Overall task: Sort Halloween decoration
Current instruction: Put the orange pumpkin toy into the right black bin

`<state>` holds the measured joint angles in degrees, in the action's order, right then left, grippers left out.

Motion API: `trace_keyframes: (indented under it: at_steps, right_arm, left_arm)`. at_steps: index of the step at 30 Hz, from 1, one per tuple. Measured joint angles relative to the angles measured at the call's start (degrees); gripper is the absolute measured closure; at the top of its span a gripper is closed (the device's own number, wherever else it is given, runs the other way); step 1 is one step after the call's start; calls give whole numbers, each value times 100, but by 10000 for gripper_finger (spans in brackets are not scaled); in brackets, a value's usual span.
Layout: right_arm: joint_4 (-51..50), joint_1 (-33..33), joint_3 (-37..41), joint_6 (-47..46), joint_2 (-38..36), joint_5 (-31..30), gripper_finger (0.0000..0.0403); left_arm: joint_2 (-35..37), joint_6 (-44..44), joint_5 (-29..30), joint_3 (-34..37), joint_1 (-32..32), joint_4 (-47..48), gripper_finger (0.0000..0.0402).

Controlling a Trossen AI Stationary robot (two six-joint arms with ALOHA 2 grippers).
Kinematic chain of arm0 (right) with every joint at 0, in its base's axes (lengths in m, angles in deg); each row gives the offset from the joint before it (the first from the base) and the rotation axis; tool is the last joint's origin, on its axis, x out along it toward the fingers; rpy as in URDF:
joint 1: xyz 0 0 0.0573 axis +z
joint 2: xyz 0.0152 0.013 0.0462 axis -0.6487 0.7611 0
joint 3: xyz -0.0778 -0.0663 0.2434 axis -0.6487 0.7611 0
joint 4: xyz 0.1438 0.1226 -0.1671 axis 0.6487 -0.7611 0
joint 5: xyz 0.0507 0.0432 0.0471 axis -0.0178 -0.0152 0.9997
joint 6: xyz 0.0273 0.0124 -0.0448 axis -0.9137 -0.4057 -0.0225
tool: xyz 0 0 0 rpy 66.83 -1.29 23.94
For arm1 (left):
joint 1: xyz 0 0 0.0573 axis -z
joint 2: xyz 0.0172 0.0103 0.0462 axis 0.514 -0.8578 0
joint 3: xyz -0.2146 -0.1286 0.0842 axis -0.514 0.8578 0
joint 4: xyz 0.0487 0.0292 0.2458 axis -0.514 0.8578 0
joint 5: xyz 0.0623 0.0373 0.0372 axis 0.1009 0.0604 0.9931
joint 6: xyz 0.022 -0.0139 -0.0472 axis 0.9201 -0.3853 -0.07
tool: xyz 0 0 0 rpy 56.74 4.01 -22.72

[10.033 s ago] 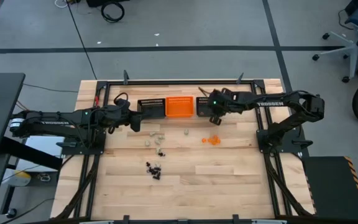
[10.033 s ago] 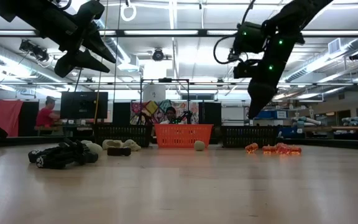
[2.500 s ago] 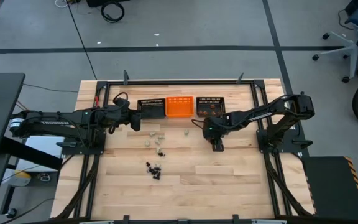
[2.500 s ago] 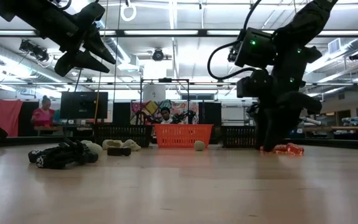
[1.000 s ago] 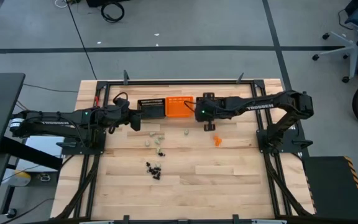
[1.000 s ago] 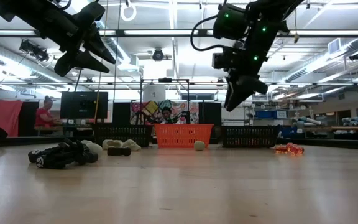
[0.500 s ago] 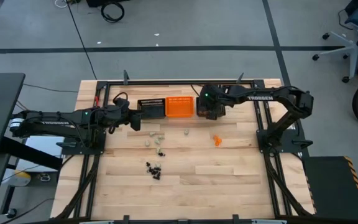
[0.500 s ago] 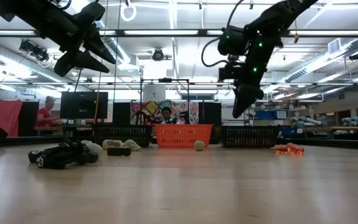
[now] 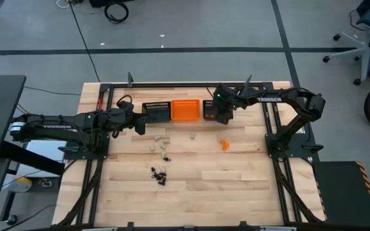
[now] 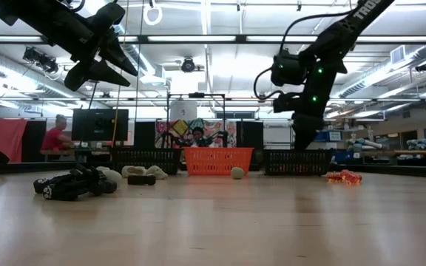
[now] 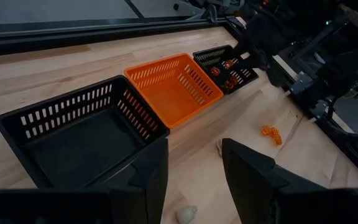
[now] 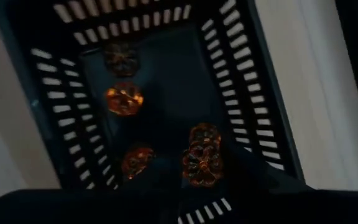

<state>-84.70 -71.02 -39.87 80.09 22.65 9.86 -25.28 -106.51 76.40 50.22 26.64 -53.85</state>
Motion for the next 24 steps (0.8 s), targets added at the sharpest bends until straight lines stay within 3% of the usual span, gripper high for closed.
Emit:
trace_keyframes:
  at_steps: [5,16,24]
  right_arm:
    - [68,-112,61,-297,-2,185,293]
    - [-51,-138,-4,-347,-4,188,233]
    - [-1365,-6,-1081,-347,-4,183,233]
  left_arm:
    - [0,20,2,0,-2,0,244]
    - [-2,20,2,0,-2,0,244]
    - [0,17,2,0,-2,2,244]
